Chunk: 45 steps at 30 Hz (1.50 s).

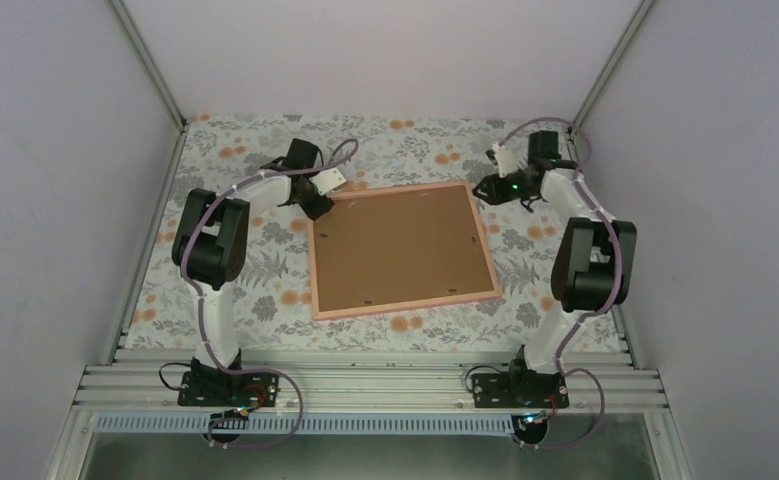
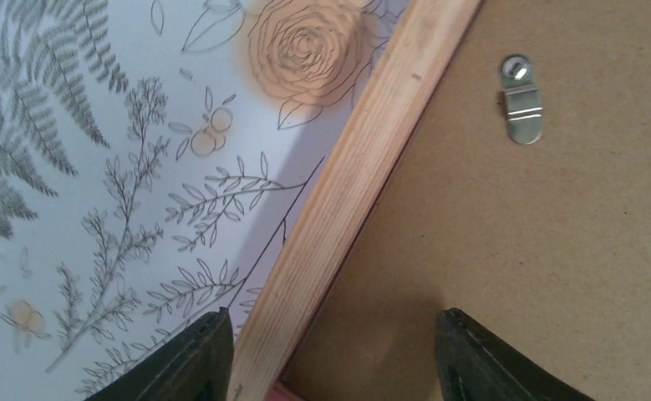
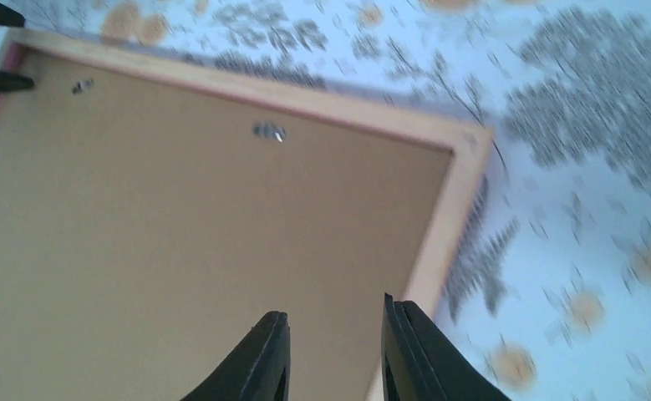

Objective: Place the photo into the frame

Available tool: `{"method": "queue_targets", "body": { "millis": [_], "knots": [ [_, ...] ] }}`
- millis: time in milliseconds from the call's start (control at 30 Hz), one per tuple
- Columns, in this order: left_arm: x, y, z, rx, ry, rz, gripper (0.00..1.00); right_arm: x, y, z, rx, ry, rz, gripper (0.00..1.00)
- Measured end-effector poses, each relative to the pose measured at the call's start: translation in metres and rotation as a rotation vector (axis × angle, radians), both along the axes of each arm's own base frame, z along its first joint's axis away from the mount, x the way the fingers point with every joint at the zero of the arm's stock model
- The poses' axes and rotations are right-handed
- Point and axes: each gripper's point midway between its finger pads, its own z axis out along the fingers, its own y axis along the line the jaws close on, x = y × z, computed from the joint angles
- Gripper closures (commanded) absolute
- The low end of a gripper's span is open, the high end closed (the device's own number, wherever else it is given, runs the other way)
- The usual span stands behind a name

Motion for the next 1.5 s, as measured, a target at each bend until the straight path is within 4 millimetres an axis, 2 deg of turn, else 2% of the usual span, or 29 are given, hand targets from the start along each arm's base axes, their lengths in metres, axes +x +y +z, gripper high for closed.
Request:
{"method": "queue_targets", "body": {
  "millis": [100,267,333,433,567,600,733,833,900,967,1000,1100,1167,1300,1333,1400,1500],
  "knots": [
    [0.0,-0.002,0.001,0.047,-0.049,-0.036,0.31,0.02,0.027,-0.002,0.03,-0.023,0.027,0.69],
    [0.004,-0.001,0.003,0.093,-0.092,-0.058,0.28,0.044,0.079,-0.025,0.056,-0.007,0.083,0.73],
    [0.005,-0.001,0.005,0.096,-0.093,-0.056,0.28,0.047,0.093,-0.036,0.052,0.001,0.103,0.74],
    [0.008,-0.001,0.005,0.1,-0.085,-0.05,0.28,0.038,0.106,-0.059,0.03,0.043,0.126,0.74],
    [0.024,-0.002,0.005,0.107,-0.098,-0.032,0.29,0.018,0.102,-0.089,-0.002,0.113,0.119,0.74],
    [0.029,-0.002,0.005,0.108,-0.103,-0.028,0.29,0.018,0.102,-0.09,-0.001,0.113,0.118,0.74],
    [0.046,-0.001,0.006,0.092,-0.117,-0.007,0.28,0.016,0.101,-0.091,0.001,0.097,0.116,0.74],
    [0.047,0.002,0.007,0.062,-0.1,0.001,0.2,0.008,0.1,-0.09,0.004,0.101,0.118,0.7],
    [0.043,0.004,0.009,0.04,-0.087,0.007,0.11,-0.001,0.1,-0.088,0.007,0.113,0.123,0.6],
    [0.03,0.009,0.013,0.008,-0.05,0.036,0.01,-0.011,0.1,-0.086,0.013,0.136,0.133,0.51],
    [0.026,0.01,0.018,-0.005,-0.045,0.039,0.0,-0.014,0.1,-0.084,0.018,0.146,0.132,0.47],
    [0.01,0.017,0.049,-0.081,-0.066,0.084,0.0,-0.023,0.103,-0.072,0.037,0.154,0.15,0.39],
    [0.001,0.024,0.081,-0.125,-0.123,0.114,0.0,-0.026,0.105,-0.058,0.051,0.132,0.164,0.35],
    [-0.004,0.036,0.142,-0.209,-0.257,0.19,0.0,-0.027,0.11,-0.027,0.073,0.055,0.194,0.3],
    [-0.004,0.039,0.15,-0.225,-0.278,0.217,0.0,-0.027,0.112,-0.024,0.076,0.046,0.2,0.29],
    [-0.003,0.046,0.156,-0.245,-0.285,0.283,0.0,-0.029,0.118,-0.023,0.079,0.041,0.219,0.28],
    [0.001,0.045,0.132,-0.295,-0.182,0.336,0.0,-0.035,0.132,-0.03,0.074,0.057,0.252,0.27]
  ]
}}
